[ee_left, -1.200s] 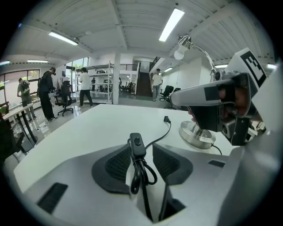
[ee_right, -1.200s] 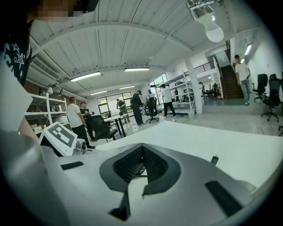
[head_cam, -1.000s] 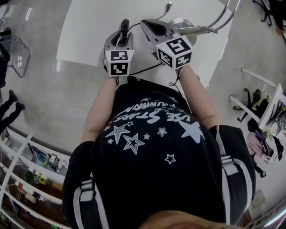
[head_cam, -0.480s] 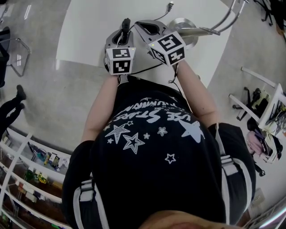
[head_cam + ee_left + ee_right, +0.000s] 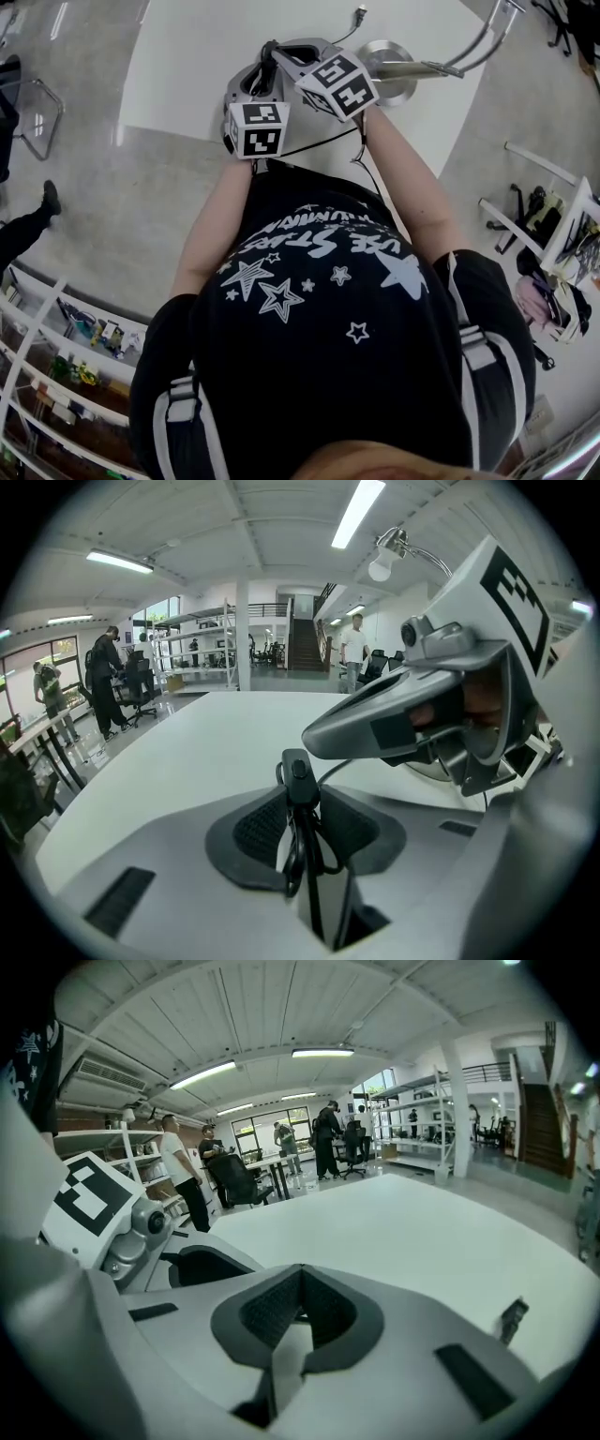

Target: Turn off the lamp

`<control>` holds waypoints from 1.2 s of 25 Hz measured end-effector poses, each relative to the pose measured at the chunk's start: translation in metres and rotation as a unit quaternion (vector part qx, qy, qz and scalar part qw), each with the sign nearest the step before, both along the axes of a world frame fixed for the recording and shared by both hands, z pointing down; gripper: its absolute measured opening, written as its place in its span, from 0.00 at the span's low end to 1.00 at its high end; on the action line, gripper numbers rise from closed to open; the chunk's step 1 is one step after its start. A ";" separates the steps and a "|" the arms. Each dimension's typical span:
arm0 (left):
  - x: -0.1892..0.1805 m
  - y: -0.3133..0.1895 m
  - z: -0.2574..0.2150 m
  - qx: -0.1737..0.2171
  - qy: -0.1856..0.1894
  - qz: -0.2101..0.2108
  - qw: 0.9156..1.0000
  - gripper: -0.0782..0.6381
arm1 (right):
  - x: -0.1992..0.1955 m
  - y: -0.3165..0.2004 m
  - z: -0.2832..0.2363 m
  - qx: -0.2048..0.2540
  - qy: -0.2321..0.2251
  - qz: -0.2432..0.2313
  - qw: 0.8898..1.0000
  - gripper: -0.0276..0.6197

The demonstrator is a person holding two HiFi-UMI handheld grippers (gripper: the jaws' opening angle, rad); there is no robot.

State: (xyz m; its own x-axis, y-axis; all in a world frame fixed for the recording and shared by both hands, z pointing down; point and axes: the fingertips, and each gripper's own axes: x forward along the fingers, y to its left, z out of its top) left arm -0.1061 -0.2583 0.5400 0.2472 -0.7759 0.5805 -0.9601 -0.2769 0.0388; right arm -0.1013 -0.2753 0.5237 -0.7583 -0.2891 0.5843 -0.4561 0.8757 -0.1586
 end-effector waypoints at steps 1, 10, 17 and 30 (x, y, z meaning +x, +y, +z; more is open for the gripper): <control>0.000 0.000 0.001 0.000 0.001 0.000 1.000 0.28 | -0.001 0.000 0.002 -0.005 0.002 -0.004 1.000 0.05; -0.002 0.000 0.004 -0.001 0.006 0.001 1.000 0.28 | -0.010 0.003 0.016 -0.041 0.026 -0.042 0.998 0.05; -0.002 0.000 0.003 0.000 0.001 0.000 1.000 0.28 | -0.011 0.001 0.019 -0.067 0.050 -0.036 0.996 0.05; -0.001 -0.003 -0.001 0.002 0.006 -0.001 1.000 0.28 | -0.010 -0.009 0.014 -0.101 0.076 -0.021 0.992 0.05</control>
